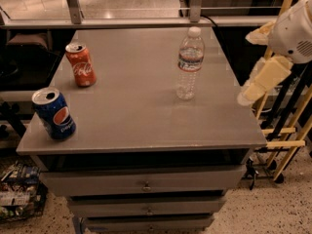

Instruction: Knock water bottle over

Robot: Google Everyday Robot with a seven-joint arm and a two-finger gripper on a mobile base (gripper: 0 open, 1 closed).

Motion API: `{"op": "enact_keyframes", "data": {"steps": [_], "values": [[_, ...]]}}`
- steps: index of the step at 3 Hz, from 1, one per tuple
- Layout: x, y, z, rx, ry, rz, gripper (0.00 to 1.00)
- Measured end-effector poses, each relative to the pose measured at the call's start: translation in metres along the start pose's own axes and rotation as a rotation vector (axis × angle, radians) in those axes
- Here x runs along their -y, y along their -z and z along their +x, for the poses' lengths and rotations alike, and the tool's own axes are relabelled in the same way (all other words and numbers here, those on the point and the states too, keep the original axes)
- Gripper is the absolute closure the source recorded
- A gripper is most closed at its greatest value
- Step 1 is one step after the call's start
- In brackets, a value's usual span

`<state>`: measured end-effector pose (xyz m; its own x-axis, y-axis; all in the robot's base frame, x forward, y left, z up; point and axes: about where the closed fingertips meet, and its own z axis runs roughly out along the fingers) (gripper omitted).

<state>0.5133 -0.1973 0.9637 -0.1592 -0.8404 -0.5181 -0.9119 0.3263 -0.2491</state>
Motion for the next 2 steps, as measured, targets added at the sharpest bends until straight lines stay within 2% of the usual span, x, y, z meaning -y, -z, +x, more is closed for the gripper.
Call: {"op": "enact_keyframes", "data": {"steps": [1, 2], "values": [[0.036, -0.029, -0.016, 0.192, -0.044, -0.002, 0.0], [0.059, -0.051, -0.028, 0.352, -0.093, -0.023, 0.0]]}}
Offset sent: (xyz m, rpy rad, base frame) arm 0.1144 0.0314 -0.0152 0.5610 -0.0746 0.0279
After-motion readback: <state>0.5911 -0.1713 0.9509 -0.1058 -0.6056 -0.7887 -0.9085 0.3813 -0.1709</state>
